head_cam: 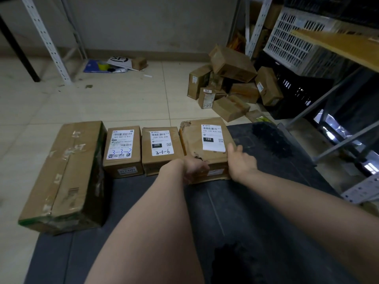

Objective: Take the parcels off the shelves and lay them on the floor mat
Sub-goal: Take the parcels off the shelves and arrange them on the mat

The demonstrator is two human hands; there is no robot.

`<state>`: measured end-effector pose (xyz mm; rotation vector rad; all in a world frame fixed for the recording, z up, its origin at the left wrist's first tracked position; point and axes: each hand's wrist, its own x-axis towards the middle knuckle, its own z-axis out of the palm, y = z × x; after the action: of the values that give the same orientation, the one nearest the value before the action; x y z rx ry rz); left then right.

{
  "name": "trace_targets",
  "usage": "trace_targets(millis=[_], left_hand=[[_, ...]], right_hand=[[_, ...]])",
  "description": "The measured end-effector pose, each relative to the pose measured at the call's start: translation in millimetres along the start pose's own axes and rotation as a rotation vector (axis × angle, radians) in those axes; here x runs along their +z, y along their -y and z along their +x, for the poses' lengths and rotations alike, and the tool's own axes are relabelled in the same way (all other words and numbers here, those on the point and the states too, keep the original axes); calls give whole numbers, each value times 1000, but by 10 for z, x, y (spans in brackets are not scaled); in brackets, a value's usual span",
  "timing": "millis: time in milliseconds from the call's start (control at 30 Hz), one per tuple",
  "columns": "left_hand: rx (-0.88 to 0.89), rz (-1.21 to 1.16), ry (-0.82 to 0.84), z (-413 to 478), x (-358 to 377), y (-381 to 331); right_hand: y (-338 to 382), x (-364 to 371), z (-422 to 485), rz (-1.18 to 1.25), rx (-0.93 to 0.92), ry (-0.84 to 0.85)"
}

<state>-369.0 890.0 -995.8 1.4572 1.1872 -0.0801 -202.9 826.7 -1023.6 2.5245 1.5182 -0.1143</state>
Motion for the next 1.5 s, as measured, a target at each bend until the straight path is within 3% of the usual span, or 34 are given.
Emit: trace_targets(millis=[633, 900, 1067, 1333, 1500], left_hand=[[60, -84, -176, 202, 53, 0], [67, -13, -198, 152, 44, -23], [61, 147, -341, 4, 137, -282], [411, 102, -320, -540, 839, -1379], [739, 20, -112, -1283, 1745, -2152]], right_hand=[[84, -28, 178, -31, 4, -60], [94, -53, -7, -112, -29, -3], [1, -114, -268, -129, -70, 22], [-568, -862, -955, -71, 116, -37], [-1412, -1669, -1713, -125, 300, -118]])
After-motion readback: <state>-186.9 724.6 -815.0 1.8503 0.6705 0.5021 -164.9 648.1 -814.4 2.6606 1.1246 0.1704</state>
